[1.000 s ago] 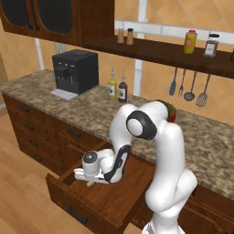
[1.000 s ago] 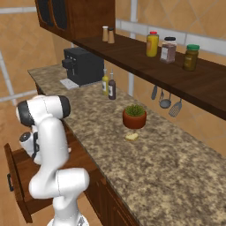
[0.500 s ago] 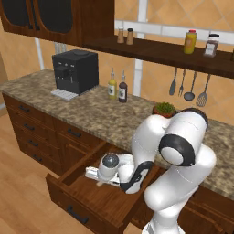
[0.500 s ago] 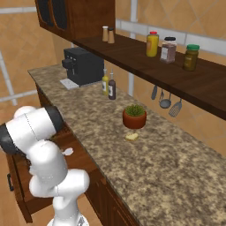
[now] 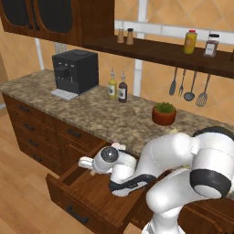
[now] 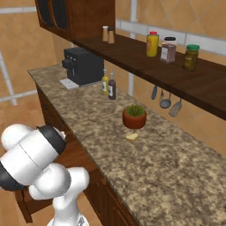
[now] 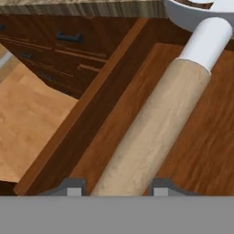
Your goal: Pick the pizza cutter from the drawer and place it on the counter.
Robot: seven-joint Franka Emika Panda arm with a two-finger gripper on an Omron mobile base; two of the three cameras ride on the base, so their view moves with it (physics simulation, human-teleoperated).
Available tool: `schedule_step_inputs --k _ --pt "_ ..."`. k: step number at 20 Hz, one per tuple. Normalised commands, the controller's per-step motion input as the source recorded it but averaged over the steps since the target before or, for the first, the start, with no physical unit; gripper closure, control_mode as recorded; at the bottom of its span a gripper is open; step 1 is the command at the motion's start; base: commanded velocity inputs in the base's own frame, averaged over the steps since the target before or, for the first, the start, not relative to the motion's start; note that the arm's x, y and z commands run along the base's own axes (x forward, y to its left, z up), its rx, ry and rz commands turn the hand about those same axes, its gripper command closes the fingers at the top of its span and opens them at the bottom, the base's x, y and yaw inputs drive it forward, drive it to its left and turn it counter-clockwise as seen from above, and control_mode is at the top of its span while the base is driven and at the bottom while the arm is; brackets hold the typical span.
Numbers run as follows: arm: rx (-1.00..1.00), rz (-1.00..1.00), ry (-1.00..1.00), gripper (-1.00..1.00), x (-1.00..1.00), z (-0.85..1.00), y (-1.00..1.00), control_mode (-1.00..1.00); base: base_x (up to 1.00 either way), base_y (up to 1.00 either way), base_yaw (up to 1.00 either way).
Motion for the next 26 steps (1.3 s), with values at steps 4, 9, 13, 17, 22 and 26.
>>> schedule_step_inputs --k 4,9,13,17,22,26 --pt "-0.13 -0.05 0.04 1.0 0.05 1.0 0.23 -1.0 0.0 0.0 0.0" --pt "-0.03 -0.19 0.23 1.0 0.53 0.87 -0.29 -1.0 0.0 0.0 0.0" --pt "-0.07 -0.14 0.16 1.0 0.83 -0.02 -0.71 -1.0 0.0 0.0 0.0" --pt "-0.08 -0.1 0.06 1.0 0.82 -0.14 -0.47 -1.0 0.0 0.0 0.0" --pt "-0.01 -0.04 0.06 1.0 0.73 -0.06 -0.62 -1.0 0.0 0.0 0.0" --pt "0.0 0.0 0.01 1.0 0.67 -0.34 -0.46 -1.0 0.0 0.0 0.0"
